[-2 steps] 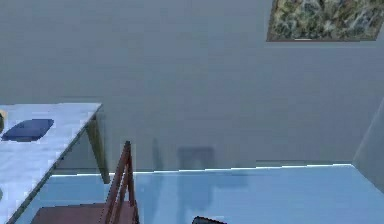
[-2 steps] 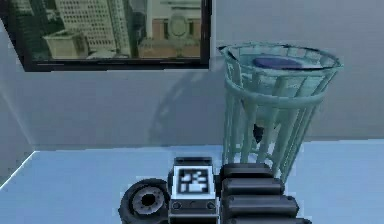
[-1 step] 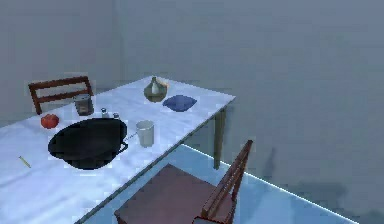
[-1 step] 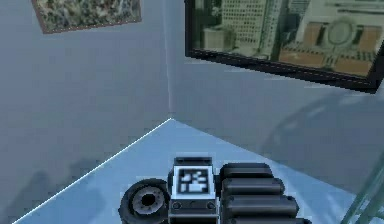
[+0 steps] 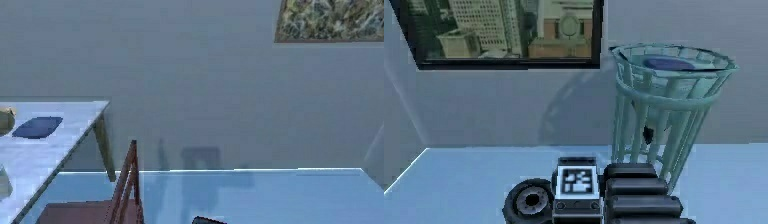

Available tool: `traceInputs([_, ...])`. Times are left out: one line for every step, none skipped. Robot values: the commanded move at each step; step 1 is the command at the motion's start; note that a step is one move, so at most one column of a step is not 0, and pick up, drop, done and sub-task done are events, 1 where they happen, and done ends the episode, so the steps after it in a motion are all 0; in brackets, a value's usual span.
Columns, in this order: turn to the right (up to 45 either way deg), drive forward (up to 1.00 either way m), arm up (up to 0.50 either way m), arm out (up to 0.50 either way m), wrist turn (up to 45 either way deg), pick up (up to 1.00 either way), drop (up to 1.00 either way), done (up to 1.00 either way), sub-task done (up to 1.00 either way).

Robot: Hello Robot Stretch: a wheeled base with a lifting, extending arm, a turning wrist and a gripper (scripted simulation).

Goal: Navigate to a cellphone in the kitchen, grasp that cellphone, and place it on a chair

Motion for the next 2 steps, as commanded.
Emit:
traceInputs([-36.0,0.00,0.00,0.00,0.0,0.00,0.00,0.00,0.00])
traceInputs([33.0,0.00,0.00,0.00,0.0,0.00,0.00,0.00,0.00])
